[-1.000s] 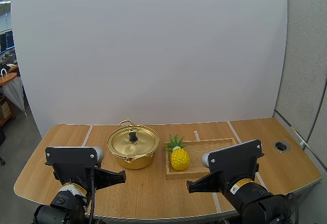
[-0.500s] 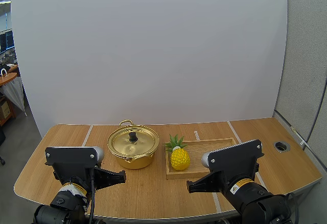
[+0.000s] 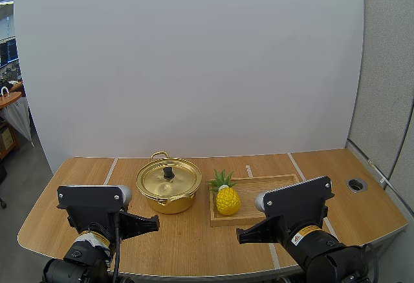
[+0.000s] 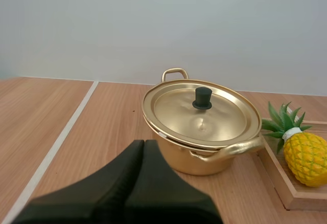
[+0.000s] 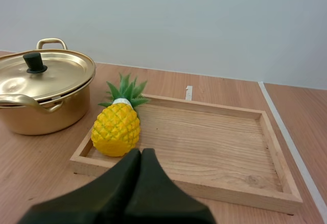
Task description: Open the pot, put the grape inside, and close it
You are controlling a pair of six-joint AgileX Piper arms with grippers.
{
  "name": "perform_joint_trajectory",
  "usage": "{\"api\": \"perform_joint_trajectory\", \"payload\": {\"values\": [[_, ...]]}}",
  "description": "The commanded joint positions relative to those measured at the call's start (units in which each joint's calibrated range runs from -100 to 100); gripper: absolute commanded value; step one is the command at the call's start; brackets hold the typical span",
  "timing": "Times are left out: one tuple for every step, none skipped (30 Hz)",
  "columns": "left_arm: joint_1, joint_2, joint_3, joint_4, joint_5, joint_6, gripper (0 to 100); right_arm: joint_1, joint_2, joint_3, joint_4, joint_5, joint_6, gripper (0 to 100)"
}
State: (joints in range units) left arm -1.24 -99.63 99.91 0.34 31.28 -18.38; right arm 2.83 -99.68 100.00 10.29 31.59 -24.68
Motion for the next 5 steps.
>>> {"api": "perform_joint_trajectory", "payload": {"values": [[0.00,-0.4,0.1,0.8,-0.1,-0.6,0,-0.2,-0.3,0.0,-0.6,0.1,-0.1,0],[0.00,-0.4,0.1,0.8,-0.1,-0.6,0,-0.2,-0.3,0.0,-0.6,0.1,-0.1,0],[0.00,-0.4,0.1,0.8,-0.1,-0.6,0,-0.2,-0.3,0.0,-0.6,0.1,-0.1,0],[0.00,-0.4,0.1,0.8,-0.1,-0.6,0,-0.2,-0.3,0.0,-0.6,0.1,-0.1,0],[0.00,-0.4,0.1,0.8,-0.1,-0.6,0,-0.2,-0.3,0.0,-0.6,0.1,-0.1,0]]}}
